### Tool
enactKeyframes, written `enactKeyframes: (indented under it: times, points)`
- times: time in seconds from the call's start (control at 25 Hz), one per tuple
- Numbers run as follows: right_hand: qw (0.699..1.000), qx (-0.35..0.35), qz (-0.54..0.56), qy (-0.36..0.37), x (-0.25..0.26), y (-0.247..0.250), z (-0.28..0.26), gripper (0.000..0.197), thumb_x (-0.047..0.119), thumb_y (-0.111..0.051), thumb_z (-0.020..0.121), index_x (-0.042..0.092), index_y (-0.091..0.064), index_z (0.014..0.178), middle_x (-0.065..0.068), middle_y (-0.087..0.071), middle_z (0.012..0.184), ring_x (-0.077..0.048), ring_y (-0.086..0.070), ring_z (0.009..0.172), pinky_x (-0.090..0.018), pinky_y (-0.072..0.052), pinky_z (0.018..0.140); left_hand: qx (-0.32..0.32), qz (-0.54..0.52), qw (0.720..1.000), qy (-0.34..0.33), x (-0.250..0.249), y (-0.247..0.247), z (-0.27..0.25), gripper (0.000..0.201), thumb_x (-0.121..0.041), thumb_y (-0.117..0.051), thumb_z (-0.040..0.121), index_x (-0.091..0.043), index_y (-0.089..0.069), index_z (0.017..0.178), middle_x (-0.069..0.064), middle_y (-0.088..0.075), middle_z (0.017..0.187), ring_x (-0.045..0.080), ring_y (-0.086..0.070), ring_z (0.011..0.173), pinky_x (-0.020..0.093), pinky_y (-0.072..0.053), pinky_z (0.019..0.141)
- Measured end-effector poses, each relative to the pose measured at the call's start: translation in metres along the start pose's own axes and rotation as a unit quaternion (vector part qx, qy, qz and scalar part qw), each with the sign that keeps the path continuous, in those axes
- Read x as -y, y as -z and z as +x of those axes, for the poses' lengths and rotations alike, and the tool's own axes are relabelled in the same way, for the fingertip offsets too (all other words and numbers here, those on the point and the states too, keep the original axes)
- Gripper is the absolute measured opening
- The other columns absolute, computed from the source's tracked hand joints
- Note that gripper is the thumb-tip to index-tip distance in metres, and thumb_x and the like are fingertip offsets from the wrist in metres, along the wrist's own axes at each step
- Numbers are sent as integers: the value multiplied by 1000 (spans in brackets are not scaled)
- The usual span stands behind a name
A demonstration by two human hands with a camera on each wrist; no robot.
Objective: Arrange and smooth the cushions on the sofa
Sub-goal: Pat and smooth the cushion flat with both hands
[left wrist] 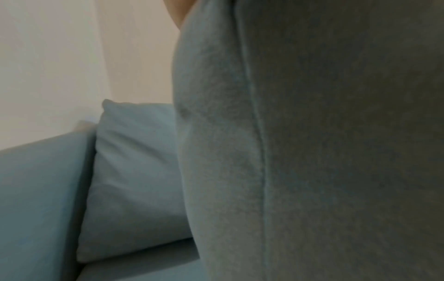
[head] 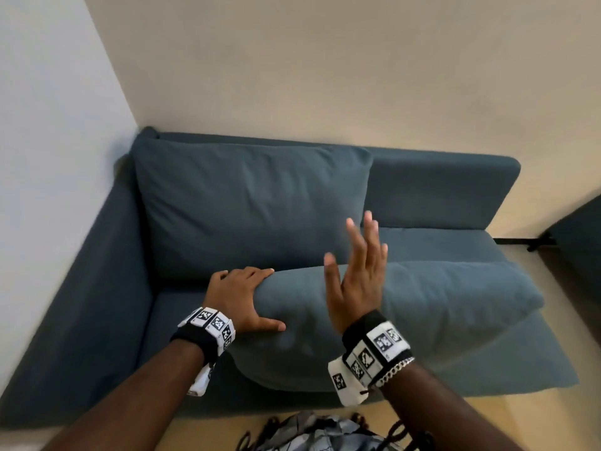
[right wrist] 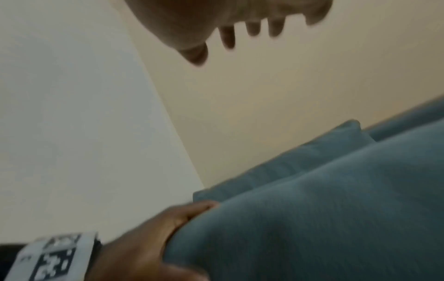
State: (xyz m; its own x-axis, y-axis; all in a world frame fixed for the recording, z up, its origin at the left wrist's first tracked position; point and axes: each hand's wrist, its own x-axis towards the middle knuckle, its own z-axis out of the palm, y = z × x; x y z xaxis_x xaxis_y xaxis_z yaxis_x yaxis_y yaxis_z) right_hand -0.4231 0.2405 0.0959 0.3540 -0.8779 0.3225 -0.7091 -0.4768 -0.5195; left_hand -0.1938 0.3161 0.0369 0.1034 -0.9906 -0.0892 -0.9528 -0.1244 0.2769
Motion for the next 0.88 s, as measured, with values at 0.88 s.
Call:
enactKeyframes:
  times: [0.88]
  points:
    - [990, 85, 38, 105, 66, -49, 8, 62, 43, -43, 103, 30, -27, 161, 2, -6, 173, -19, 1, 160, -41, 4, 128, -82, -615, 746, 240, 38, -34, -8, 106, -94, -21, 81, -17, -49, 149, 1, -53, 145, 17, -48, 139, 21, -37, 109]
